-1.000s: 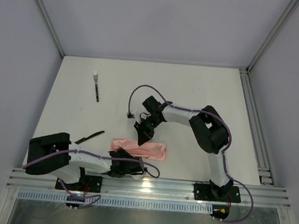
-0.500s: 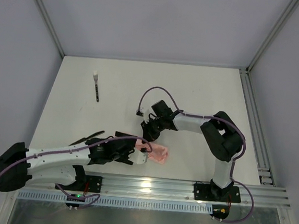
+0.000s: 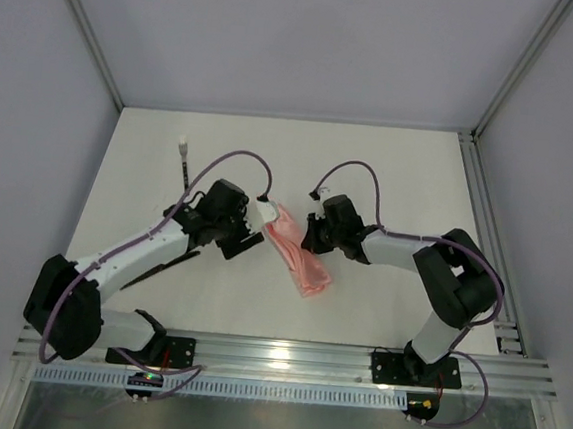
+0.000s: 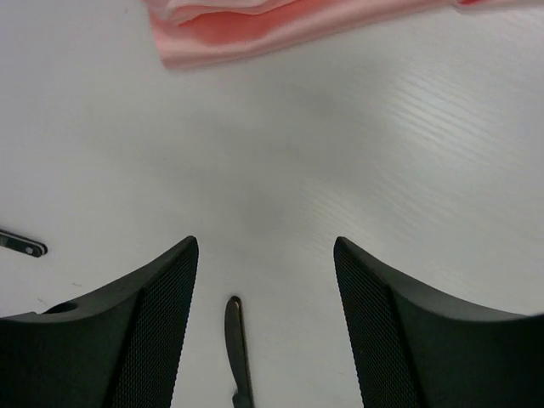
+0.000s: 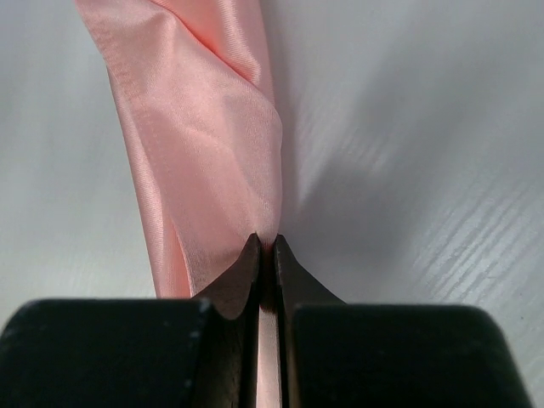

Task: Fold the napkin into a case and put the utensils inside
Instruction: Smooth out the smaller rectangle-folded napkin at the center of the board.

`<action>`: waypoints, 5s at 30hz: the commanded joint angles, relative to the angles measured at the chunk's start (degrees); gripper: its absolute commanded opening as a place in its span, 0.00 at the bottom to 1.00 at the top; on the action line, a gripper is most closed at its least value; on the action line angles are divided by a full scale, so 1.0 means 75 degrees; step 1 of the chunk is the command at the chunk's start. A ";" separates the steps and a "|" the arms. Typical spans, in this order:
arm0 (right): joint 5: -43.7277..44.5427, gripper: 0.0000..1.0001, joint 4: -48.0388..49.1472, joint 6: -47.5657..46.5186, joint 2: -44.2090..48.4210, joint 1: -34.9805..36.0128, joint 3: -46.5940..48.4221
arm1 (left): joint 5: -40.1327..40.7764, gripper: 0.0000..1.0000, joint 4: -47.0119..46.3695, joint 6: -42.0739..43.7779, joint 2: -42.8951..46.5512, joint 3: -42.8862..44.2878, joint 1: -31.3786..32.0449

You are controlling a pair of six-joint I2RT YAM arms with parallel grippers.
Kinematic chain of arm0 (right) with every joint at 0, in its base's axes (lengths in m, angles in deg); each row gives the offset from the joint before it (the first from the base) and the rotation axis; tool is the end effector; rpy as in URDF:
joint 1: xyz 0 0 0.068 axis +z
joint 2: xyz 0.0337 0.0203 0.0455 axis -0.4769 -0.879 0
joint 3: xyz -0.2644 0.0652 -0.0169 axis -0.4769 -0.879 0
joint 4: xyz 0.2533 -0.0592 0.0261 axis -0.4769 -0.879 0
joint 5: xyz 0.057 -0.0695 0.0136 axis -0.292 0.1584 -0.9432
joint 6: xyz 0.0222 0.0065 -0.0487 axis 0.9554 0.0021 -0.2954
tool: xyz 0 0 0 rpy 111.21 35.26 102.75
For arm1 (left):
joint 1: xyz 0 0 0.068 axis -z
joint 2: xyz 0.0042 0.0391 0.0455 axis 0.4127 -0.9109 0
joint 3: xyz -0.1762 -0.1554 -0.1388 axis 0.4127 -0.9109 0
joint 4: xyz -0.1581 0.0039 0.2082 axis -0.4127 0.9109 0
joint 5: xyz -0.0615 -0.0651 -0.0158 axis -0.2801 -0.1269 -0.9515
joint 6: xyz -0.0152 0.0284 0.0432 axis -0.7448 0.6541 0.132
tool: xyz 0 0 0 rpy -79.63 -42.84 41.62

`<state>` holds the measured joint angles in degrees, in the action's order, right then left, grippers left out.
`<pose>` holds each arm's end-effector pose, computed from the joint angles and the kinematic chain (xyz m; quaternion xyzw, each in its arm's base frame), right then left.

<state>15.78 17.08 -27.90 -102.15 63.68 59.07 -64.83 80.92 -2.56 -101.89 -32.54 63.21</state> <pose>0.2708 0.1997 0.1448 -0.1926 0.9010 0.2457 0.3011 0.1902 -0.1535 0.2301 0.5223 0.7924 -0.0322 0.3135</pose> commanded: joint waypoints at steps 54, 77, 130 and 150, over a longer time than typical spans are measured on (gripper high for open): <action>0.1186 0.54 -0.1284 -0.1014 0.2104 0.1130 0.0055 | -0.4396 0.00 -0.0739 -0.2507 -0.6324 0.4833 -0.2119; 0.2158 0.55 -0.2689 0.0276 0.0978 0.2408 0.0700 | -0.4174 0.00 -0.0986 -0.2753 -0.6159 0.4622 -0.2154; -0.0501 0.04 0.3250 0.3792 -0.2983 -0.0287 0.1896 | -0.3025 0.28 0.0491 -0.2319 -0.6312 0.5150 -0.2259; -0.0361 0.04 0.2806 0.3464 -0.2831 -0.0123 0.1942 | -0.2018 0.26 0.0152 -0.2460 -0.6734 0.5794 -0.2119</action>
<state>10.84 38.85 -0.97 -123.36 62.39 73.65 -81.05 79.76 -22.39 -151.57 9.69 47.34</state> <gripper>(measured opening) 0.037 0.292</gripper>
